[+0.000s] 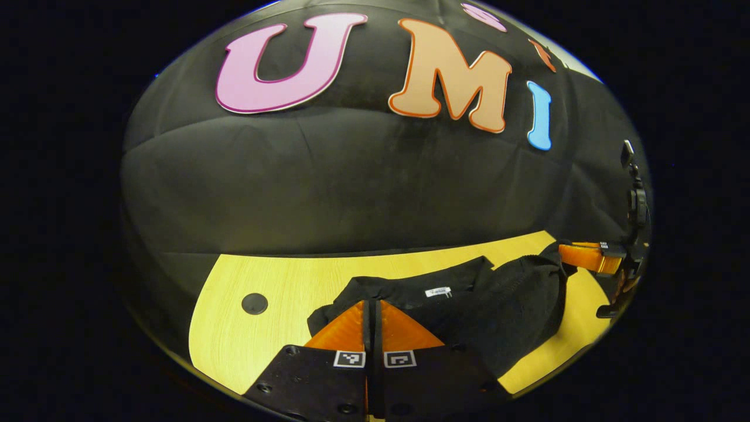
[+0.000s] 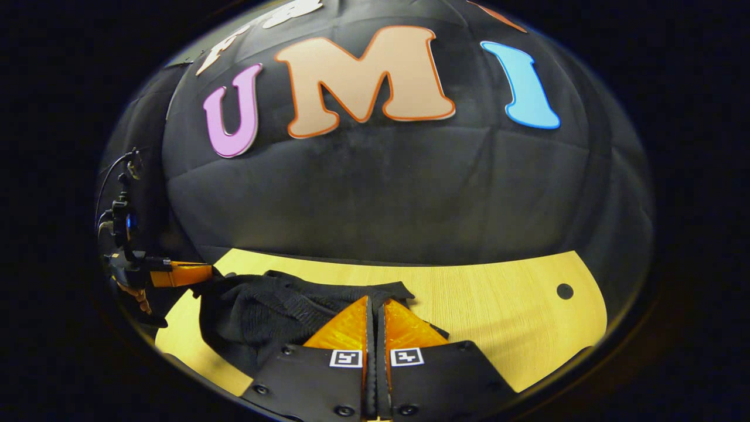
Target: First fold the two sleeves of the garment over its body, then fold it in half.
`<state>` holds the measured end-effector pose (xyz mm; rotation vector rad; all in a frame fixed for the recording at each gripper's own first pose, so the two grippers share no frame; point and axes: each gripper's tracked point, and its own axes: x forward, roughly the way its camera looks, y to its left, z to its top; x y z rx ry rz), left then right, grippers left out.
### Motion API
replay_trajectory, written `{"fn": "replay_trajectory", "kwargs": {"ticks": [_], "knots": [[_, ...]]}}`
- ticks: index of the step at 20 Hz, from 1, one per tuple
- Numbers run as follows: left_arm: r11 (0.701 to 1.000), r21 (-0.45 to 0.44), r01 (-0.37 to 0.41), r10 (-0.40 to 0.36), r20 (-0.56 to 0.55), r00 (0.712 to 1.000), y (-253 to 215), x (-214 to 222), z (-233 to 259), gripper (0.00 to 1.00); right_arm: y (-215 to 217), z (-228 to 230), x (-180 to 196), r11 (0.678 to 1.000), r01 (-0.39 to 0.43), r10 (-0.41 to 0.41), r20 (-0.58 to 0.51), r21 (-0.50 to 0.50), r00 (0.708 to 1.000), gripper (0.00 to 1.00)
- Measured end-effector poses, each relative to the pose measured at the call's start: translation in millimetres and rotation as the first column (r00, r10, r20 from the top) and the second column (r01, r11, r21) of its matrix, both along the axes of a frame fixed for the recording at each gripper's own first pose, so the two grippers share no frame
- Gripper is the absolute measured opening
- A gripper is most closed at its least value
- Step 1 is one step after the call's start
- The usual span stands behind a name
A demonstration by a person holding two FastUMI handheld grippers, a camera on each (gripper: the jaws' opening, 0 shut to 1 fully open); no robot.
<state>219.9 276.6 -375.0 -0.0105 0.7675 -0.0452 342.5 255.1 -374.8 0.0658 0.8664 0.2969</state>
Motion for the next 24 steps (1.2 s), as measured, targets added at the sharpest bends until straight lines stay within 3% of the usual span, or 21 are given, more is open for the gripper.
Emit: {"fn": "replay_trajectory", "kwargs": {"ticks": [4,5,7,8,10,16,19,20,24], "knots": [[0.999,0.020,-0.041,0.040,0.042,0.998,6,16,-19,0.00,0,-27,16,1.000,0.014,-0.014,-0.022,-0.001,1.000,0.03],[0.998,0.003,-0.057,0.057,0.064,0.996,5,19,-15,0.30,1,-31,18,1.000,0.015,-0.015,-0.017,-0.007,1.000,0.04],[0.995,0.013,-0.097,0.095,0.097,0.991,11,22,-13,0.90,-9,-30,27,0.997,0.023,-0.021,0.036,-0.069,0.999,0.68],[0.993,0.022,-0.117,0.114,0.111,0.987,17,24,-13,0.92,-11,-27,24,0.997,0.023,-0.019,0.062,-0.075,0.998,1.00],[0.989,0.025,-0.146,0.142,0.129,0.981,24,24,-8,0.92,-13,-16,26,0.996,0.028,-0.020,0.097,-0.081,0.995,0.96],[0.981,0.012,-0.193,0.188,0.179,0.966,29,19,24,0.92,-19,11,23,0.994,0.042,-0.025,0.162,-0.102,0.987,0.96],[0.979,-0.001,-0.202,0.198,0.198,0.960,27,10,53,0.93,-19,37,8,0.995,0.045,-0.027,0.194,-0.092,0.981,1.00],[0.979,-0.011,-0.205,0.202,0.204,0.958,26,5,66,0.93,-21,46,3,0.994,0.047,-0.025,0.210,-0.096,0.977,0.96],[0.974,-0.075,-0.215,0.228,0.280,0.933,21,-18,125,0.95,-19,101,-28,0.995,0.058,-0.032,0.288,-0.081,0.957,0.98]]}}
